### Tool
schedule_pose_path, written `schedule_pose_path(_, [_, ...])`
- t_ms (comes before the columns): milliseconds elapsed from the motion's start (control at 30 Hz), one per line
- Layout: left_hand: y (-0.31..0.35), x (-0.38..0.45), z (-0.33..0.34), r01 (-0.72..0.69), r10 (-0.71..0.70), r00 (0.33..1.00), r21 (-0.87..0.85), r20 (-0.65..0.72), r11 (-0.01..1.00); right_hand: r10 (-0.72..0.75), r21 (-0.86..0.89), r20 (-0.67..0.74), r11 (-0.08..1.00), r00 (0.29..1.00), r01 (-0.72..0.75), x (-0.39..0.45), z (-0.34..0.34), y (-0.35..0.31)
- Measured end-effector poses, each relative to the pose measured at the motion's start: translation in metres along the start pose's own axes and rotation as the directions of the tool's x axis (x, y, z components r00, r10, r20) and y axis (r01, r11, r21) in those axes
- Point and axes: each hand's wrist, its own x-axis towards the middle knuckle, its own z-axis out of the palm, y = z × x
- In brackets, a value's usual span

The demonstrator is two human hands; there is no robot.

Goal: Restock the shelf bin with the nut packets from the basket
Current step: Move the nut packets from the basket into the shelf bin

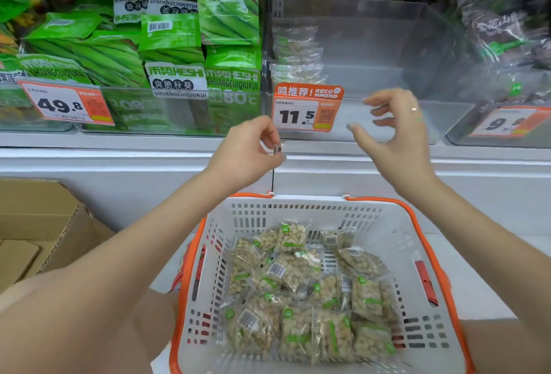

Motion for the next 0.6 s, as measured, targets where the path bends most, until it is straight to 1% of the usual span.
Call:
schedule_pose_path(33, [-0.007,-0.006,0.011,0.038,-0.038,0.997,0.01,0.065,0.999,0.019,-0.008,0.025,1.0,1.0,-0.019,-0.022,0.006,0.009])
schedule_pose_path(100, [-0.026,-0.019,0.037,0.097,-0.117,0.973,0.107,0.199,0.989,0.145,-0.043,0.166,0.989,0.975,-0.14,-0.069,0.022,0.03])
schedule_pose_path(133, [-0.039,-0.026,0.049,0.119,-0.163,0.951,0.176,0.263,0.977,0.236,-0.08,0.27,0.972,0.933,-0.222,-0.092,0.032,0.043])
schedule_pose_path(167, [-0.053,-0.033,0.061,0.149,-0.225,0.917,0.24,0.33,0.959,0.323,-0.138,0.381,0.946,0.866,-0.292,-0.114,0.04,0.054])
schedule_pose_path(200, [-0.066,-0.041,0.072,0.185,-0.295,0.873,0.297,0.389,0.937,0.396,-0.196,0.492,0.918,0.776,-0.345,-0.133,0.048,0.065])
schedule_pose_path(233, [-0.081,-0.051,0.08,0.232,-0.377,0.817,0.35,0.436,0.908,0.457,-0.245,0.599,0.886,0.658,-0.393,-0.152,0.054,0.075])
schedule_pose_path(267, [-0.093,-0.06,0.088,0.283,-0.454,0.756,0.391,0.472,0.876,0.498,-0.283,0.693,0.853,0.522,-0.439,-0.168,0.058,0.082])
schedule_pose_path(300, [-0.103,-0.071,0.096,0.333,-0.525,0.69,0.425,0.499,0.842,0.525,-0.328,0.766,0.815,0.37,-0.477,-0.183,0.061,0.087])
schedule_pose_path(333, [-0.114,-0.081,0.105,0.372,-0.578,0.626,0.451,0.524,0.811,0.533,-0.379,0.815,0.788,0.229,-0.485,-0.197,0.062,0.09])
schedule_pose_path(367, [-0.123,-0.092,0.116,0.421,-0.626,0.557,0.463,0.546,0.78,0.529,-0.425,0.84,0.778,0.119,-0.463,-0.212,0.064,0.095])
schedule_pose_path(400, [-0.131,-0.103,0.126,0.469,-0.661,0.484,0.468,0.573,0.749,0.524,-0.457,0.851,0.772,0.034,-0.442,-0.225,0.065,0.1])
schedule_pose_path(433, [-0.137,-0.114,0.136,0.531,-0.695,0.415,0.464,0.587,0.709,0.518,-0.478,0.855,0.76,-0.034,-0.441,-0.236,0.065,0.104])
schedule_pose_path(467, [-0.143,-0.126,0.145,0.576,-0.72,0.369,0.463,0.587,0.673,0.517,-0.493,0.852,0.736,-0.084,-0.464,-0.243,0.066,0.107])
schedule_pose_path(500, [-0.147,-0.135,0.154,0.606,-0.74,0.349,0.463,0.576,0.647,0.519,-0.501,0.847,0.713,-0.11,-0.49,-0.248,0.066,0.109])
schedule_pose_path(533, [-0.154,-0.143,0.162,0.625,-0.742,0.364,0.443,0.563,0.643,0.524,-0.507,0.843,0.7,-0.12,-0.503,-0.25,0.066,0.111])
schedule_pose_path(600, [-0.164,-0.156,0.173,0.666,-0.744,0.414,0.382,0.525,0.64,0.523,-0.512,0.843,0.706,-0.126,-0.489,-0.248,0.067,0.113])
